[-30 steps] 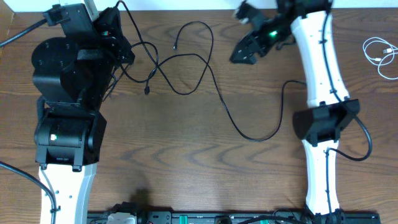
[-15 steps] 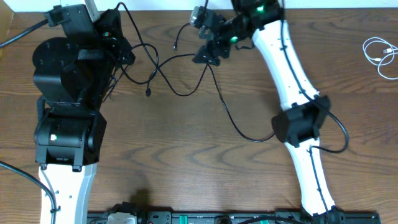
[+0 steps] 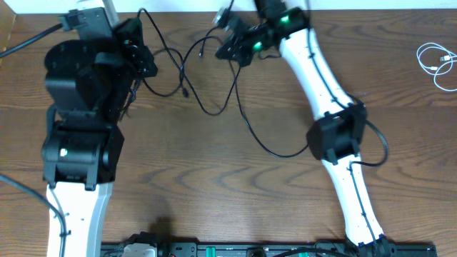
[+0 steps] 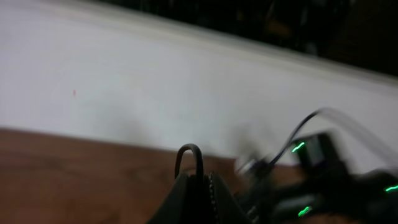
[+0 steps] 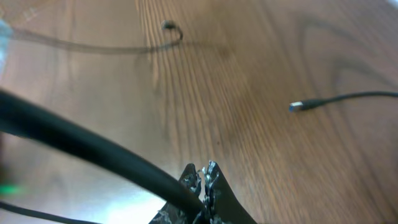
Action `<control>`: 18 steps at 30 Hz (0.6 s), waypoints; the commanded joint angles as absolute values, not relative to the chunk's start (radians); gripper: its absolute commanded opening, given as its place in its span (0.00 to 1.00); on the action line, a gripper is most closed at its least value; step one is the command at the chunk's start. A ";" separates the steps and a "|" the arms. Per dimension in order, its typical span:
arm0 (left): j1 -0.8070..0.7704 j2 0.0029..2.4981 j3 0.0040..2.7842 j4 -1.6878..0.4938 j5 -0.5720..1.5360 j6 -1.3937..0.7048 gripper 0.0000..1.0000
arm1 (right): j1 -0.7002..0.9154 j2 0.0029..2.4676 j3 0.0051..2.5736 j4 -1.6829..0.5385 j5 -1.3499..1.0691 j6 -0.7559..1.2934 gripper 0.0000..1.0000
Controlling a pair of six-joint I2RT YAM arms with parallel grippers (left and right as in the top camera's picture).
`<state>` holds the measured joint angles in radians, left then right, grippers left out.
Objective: Untangle cables
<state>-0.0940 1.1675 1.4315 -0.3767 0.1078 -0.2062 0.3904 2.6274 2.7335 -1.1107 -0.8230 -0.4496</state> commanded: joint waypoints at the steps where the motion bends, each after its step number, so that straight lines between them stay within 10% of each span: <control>1: -0.090 1.224 1.442 -0.420 0.123 -0.209 0.08 | 0.331 2.428 2.748 -1.143 -0.912 -0.327 0.01; 18: -0.090 1.385 1.442 -0.501 0.039 -0.207 0.07 | 0.162 2.209 2.746 -1.577 -0.398 -0.186 0.01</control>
